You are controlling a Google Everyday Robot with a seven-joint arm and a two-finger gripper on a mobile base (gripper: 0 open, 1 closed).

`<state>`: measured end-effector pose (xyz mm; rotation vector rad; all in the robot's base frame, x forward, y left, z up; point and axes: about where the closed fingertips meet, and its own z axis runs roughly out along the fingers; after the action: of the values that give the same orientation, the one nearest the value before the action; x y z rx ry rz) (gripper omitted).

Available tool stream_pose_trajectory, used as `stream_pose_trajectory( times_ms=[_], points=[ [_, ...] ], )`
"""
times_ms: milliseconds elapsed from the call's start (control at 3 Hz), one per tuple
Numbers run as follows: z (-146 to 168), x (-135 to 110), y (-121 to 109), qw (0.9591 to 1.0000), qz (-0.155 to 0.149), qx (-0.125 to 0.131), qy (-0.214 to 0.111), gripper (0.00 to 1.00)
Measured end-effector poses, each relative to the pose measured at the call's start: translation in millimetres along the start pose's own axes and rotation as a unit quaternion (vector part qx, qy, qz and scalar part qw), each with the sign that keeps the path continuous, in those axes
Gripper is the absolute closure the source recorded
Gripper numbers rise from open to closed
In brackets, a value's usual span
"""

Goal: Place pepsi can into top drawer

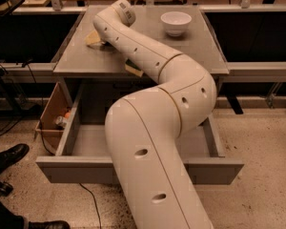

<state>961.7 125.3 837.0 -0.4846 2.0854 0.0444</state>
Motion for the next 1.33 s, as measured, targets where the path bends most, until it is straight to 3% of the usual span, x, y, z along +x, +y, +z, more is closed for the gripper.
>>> stream_pose_trajectory(
  times_ms=[333, 667, 1000, 1333],
  points=[
    [-1, -2, 0, 1.0000, 0.000, 0.000, 0.000, 0.50],
    [-29, -15, -4, 0.9998, -0.007, -0.004, -0.016, 0.73],
    [-93, -17, 14, 0.9976, -0.024, -0.053, -0.038, 1.00],
    [-136, -10, 32, 0.9940, -0.033, -0.093, -0.045, 1.00]
  ],
)
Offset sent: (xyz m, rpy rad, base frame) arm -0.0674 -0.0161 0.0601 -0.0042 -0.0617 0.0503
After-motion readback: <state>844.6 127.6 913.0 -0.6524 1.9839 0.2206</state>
